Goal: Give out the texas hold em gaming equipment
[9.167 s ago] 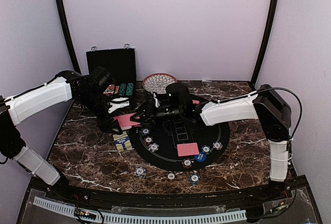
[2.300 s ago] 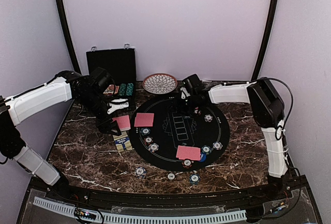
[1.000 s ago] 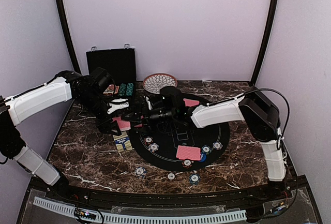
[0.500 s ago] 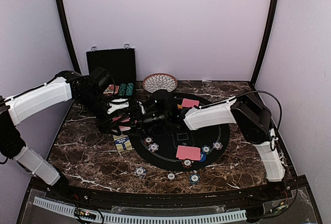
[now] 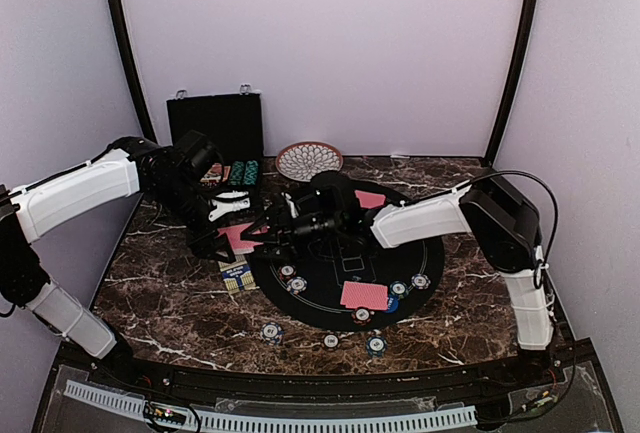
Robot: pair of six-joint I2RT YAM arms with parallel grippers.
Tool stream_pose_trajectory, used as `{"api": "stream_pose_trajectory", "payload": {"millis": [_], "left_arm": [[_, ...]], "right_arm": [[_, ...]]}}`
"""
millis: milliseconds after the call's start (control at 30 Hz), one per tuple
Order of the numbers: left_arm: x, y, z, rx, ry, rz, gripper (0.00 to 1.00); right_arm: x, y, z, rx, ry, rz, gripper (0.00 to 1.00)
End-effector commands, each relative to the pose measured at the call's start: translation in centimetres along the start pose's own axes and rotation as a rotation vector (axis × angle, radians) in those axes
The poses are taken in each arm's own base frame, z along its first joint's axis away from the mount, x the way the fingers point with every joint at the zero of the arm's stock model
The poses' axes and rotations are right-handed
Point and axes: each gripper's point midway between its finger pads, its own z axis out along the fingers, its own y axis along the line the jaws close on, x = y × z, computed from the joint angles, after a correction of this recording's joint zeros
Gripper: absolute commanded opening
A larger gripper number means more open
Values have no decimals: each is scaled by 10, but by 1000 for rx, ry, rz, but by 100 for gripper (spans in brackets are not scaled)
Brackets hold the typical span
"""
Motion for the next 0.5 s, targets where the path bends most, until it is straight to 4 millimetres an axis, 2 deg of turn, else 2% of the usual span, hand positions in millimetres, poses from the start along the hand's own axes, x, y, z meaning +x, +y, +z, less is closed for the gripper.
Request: {"api": "stream_pose_trajectory", "payload": {"millis": [0, 267, 467], "left_arm": [[-7, -7, -13, 4, -45, 20, 0], [-7, -6, -13, 0, -41, 21, 0], [-5, -7, -12, 1, -37, 19, 0]], "right_arm": [[-9, -18, -18, 73, -43, 17, 61], [-14, 15, -24, 42, -56, -34, 59], [-14, 30, -31, 29, -64, -51, 43]]}}
